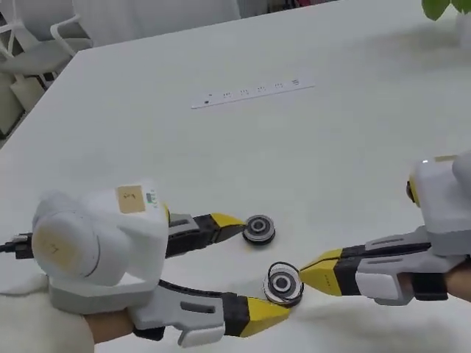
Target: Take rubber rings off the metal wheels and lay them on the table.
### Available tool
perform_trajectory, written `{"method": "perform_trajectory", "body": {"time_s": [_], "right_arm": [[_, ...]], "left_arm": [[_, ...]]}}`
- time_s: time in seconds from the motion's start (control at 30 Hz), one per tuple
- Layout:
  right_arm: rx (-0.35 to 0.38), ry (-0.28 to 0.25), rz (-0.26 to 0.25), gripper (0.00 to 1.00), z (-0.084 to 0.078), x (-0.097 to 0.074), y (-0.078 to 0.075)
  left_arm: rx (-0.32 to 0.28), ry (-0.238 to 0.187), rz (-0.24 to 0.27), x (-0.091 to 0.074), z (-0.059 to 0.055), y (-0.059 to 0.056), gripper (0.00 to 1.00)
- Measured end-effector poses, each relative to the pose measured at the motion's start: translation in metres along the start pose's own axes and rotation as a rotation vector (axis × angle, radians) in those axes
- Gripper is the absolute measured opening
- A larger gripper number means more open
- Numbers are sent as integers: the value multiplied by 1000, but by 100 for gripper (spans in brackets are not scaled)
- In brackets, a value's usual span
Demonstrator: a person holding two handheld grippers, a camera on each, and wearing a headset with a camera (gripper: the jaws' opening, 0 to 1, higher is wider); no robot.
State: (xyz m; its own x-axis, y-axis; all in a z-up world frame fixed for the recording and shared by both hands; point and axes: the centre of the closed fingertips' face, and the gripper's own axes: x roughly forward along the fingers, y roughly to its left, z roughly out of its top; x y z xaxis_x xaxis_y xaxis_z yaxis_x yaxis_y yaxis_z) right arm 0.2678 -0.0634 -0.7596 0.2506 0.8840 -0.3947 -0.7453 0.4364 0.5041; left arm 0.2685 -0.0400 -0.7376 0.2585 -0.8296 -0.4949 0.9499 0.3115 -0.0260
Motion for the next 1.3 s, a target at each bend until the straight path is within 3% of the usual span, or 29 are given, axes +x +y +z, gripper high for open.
{"method": "perform_trajectory", "body": {"time_s": [0.3,0.37,0.5,0.57,0.77,1.03,1.1,1.3], "right_arm": [[-11,-19,-5,0,7,-14,9],[-20,-26,-14,0,10,-18,10],[-32,-35,-27,0,14,-24,11],[-42,-37,-31,0,16,-27,13],[-73,-32,-33,0,19,-32,20],[-97,-35,-28,0,27,-38,29],[-108,-29,-29,0,28,-38,32],[-132,-23,-30,0,32,-39,38]], "left_arm": [[-6,-33,23,-27,20,4,82],[-22,-9,49,-33,17,9,85],[-9,0,89,-47,15,16,90],[-35,12,87,-55,13,15,91],[-40,31,117,-79,9,17,100],[-70,47,176,-112,-4,16,100],[-72,33,221,-122,-5,21,100],[-85,7,257,-141,-4,20,100]]}}
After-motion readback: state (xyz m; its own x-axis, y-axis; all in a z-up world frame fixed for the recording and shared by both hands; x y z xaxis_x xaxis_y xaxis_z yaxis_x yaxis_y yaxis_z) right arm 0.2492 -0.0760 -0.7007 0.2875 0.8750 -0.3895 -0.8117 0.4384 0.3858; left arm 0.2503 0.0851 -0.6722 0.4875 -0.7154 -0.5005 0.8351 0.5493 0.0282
